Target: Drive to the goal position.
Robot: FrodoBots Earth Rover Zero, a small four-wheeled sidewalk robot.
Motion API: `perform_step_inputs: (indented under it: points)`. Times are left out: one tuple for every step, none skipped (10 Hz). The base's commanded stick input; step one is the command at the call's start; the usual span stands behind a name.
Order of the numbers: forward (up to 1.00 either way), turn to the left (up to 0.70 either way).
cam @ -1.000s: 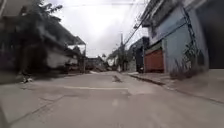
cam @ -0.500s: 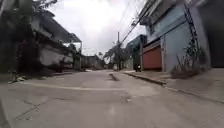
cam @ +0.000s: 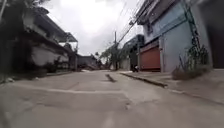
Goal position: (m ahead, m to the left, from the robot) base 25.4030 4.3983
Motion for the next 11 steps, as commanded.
perform_step_inputs:
  points:
    - [0.70, -0.17]
    - [0.70, -0.17]
    - [0.70, -0.17]
    - [0.70, -0.17]
    - [0.70, -0.17]
    - [0.70, -0.17]
    - [0.70, -0.17]
    - [0.70, -0.17]
    - [0.70, -0.17]
    - [0.70, -0.17]
    - [0.70, -0.17]
